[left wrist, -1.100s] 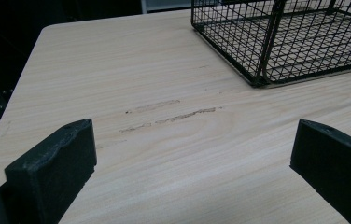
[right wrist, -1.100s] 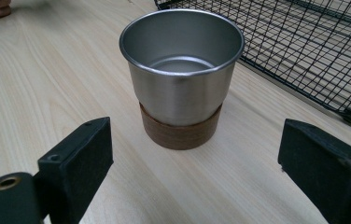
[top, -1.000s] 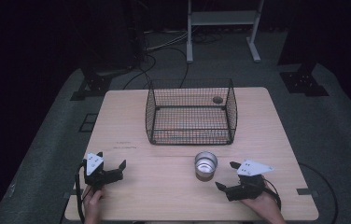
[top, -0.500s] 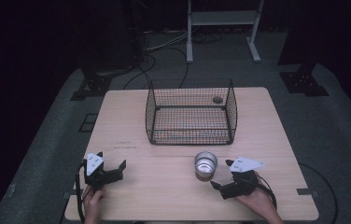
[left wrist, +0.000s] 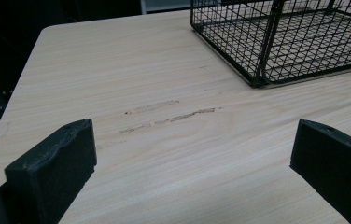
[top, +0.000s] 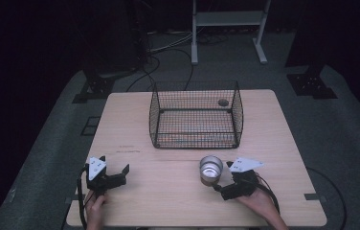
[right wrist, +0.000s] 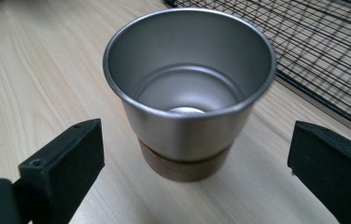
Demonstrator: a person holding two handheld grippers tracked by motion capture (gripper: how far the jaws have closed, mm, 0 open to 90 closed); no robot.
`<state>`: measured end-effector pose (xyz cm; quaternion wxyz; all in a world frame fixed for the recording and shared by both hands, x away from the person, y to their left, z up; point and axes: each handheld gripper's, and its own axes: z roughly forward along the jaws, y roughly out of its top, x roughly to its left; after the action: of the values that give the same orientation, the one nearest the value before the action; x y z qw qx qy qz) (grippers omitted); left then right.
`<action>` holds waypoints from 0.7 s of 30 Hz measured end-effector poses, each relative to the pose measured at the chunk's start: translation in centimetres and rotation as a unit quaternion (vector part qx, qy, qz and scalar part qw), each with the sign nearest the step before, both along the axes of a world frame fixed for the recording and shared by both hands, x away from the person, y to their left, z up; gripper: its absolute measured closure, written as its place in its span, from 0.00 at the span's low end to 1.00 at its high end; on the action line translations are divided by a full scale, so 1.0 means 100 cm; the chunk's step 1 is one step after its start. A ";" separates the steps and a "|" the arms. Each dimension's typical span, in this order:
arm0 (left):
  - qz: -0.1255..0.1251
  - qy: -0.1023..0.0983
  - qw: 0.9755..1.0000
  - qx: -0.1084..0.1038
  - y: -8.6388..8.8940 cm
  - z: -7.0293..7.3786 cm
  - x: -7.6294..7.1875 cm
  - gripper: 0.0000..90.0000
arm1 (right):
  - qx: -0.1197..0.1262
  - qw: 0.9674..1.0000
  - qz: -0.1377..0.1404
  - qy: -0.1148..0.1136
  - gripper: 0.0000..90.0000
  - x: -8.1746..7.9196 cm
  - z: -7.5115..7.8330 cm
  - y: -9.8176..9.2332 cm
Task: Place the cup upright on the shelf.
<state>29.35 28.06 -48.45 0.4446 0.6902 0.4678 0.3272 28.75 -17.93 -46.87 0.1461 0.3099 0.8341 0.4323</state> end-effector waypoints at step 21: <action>-0.001 -0.001 1.000 0.001 0.000 0.000 0.000 0.00 | -0.008 1.000 0.013 0.011 0.07 0.023 -0.001 0.025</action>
<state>29.33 28.06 -48.44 0.4446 0.6906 0.4670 0.3276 31.04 -15.47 -46.95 0.1335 0.3024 0.8431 0.4242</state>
